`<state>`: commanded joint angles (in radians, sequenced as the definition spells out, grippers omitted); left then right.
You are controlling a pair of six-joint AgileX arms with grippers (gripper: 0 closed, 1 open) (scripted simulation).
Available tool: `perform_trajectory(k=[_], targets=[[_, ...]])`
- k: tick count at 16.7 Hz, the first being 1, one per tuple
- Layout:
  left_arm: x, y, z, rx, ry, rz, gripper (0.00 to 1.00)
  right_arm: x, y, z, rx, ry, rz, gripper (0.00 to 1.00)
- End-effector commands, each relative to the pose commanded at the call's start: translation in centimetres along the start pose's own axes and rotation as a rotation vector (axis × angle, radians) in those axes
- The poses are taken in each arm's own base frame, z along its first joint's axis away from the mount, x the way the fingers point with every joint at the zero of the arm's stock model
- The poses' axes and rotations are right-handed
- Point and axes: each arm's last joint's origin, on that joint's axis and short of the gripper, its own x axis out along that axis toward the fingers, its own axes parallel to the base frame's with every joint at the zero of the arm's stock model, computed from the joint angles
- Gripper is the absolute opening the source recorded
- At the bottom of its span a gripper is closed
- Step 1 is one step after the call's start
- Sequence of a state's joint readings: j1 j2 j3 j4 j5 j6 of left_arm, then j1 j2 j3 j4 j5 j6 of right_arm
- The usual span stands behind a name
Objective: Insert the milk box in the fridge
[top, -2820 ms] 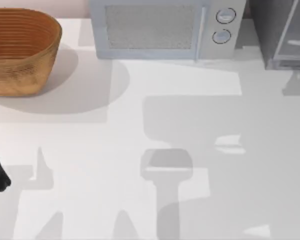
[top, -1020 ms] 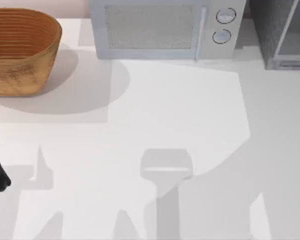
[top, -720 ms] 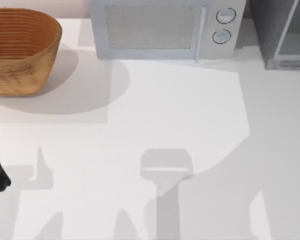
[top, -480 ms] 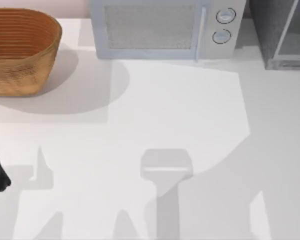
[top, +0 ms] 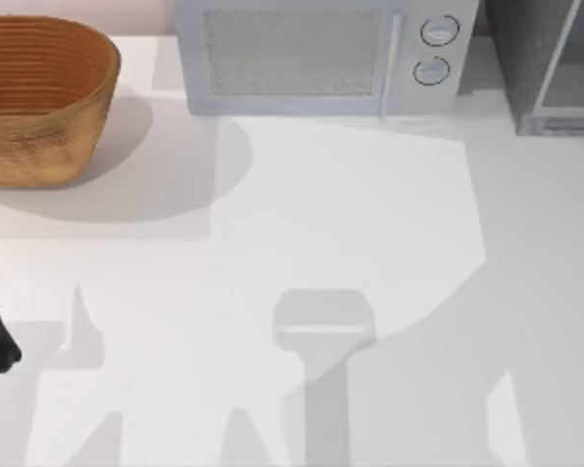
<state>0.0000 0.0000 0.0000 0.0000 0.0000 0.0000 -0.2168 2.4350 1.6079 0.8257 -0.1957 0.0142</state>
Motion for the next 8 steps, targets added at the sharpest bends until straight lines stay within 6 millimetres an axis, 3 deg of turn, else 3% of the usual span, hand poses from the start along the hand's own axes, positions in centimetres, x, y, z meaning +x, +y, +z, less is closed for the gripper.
perform_trajectory(k=[2,8], targets=[[0.0,0.0,0.0,0.0,0.0,0.0,1.0,0.0,0.0,0.0,0.0,0.0,0.0,0.98],[0.0,0.0,0.0,0.0,0.0,0.0,1.0,0.0,0.0,0.0,0.0,0.0,0.0,1.0]])
